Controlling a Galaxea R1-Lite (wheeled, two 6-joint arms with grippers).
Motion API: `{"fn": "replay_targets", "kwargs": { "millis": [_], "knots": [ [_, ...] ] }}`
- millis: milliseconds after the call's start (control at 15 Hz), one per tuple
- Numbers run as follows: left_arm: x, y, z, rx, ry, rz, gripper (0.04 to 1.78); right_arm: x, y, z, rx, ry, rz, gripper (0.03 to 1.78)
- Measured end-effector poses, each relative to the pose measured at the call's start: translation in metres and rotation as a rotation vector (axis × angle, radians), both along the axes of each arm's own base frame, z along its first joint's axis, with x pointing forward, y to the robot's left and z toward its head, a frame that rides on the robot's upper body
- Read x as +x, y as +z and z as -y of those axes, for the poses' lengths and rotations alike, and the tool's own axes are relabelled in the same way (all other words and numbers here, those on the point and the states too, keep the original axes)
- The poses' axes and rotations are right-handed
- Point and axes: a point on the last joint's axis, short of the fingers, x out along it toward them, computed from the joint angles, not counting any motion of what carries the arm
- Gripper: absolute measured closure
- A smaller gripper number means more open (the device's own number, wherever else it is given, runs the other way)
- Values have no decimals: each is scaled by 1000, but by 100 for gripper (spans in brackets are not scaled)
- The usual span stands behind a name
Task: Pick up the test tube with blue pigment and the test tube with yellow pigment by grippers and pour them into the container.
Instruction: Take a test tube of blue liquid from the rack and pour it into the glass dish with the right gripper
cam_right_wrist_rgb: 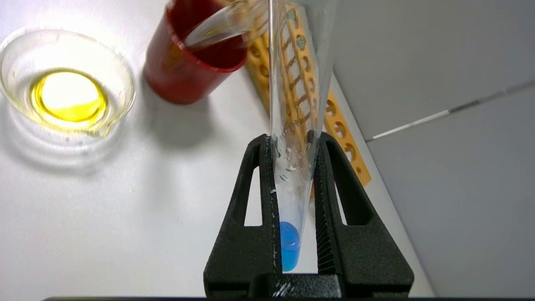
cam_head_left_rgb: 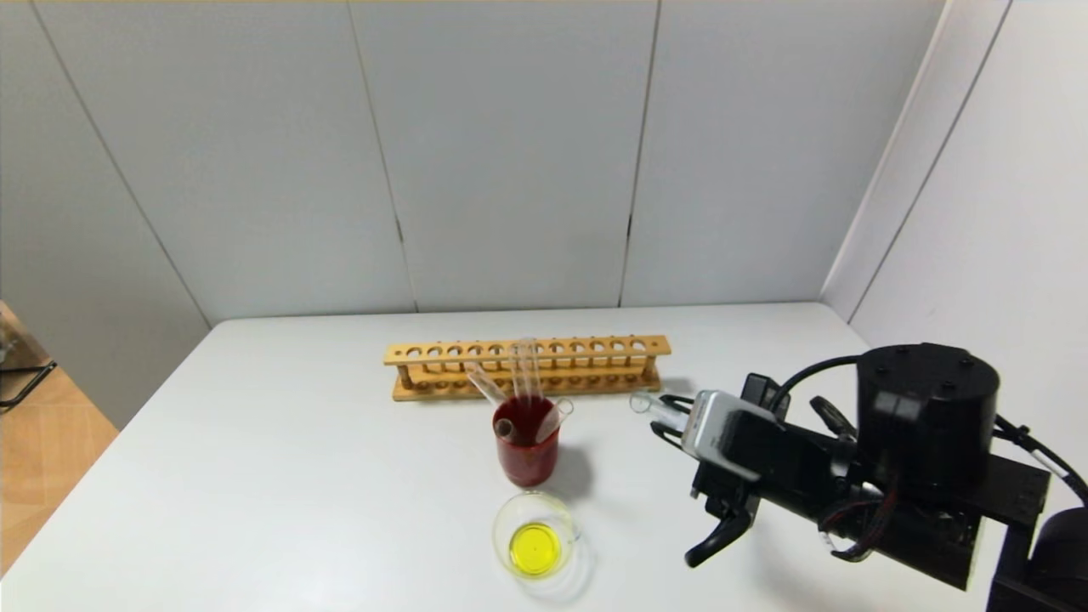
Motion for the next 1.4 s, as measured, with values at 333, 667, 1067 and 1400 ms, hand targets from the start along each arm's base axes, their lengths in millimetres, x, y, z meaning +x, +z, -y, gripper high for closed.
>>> {"fn": "replay_targets", "kwargs": {
  "millis": [333,667,1067,1400],
  "knots": [
    [0,0,0,0,0,0,7,-8,-20,-32,-225,127,-81,149],
    [0,0,0,0,-1,0,7,-8,-21,-48,-361,163,-84,149],
    [0,0,0,0,0,0,7,-3,-8,-59,-598,141,-65,149],
    [0,0,0,0,0,0,7,2,4,-71,-753,139,-5,149]
  ]
}}
